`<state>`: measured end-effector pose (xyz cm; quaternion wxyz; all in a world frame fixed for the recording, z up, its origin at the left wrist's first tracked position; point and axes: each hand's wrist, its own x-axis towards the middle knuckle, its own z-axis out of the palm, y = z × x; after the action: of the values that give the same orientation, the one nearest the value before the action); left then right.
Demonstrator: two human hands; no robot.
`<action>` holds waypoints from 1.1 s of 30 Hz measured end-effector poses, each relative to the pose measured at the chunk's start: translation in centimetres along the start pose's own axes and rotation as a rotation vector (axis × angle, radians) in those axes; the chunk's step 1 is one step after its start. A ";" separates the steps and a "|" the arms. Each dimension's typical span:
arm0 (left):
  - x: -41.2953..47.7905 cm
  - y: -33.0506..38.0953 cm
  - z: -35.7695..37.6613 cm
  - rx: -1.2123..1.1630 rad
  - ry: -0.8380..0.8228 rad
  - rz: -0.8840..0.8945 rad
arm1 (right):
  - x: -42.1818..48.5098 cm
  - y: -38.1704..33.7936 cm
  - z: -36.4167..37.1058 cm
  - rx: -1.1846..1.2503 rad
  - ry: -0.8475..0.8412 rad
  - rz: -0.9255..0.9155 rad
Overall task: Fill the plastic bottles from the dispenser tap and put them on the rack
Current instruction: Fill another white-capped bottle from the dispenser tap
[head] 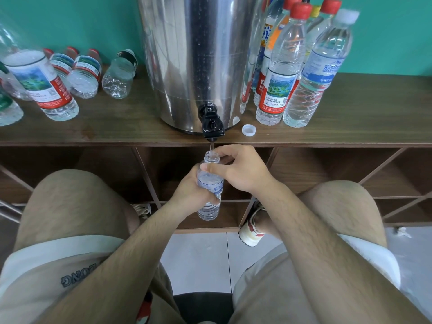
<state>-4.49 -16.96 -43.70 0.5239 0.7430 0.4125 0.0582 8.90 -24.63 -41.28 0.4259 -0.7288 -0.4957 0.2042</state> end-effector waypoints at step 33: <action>-0.1 0.0 -0.1 -0.014 -0.002 0.011 | 0.1 0.3 0.0 -0.012 0.007 -0.018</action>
<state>-4.64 -17.00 -43.66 0.5292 0.7416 0.4074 0.0636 9.10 -24.59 -41.53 0.4249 -0.7275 -0.5022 0.1948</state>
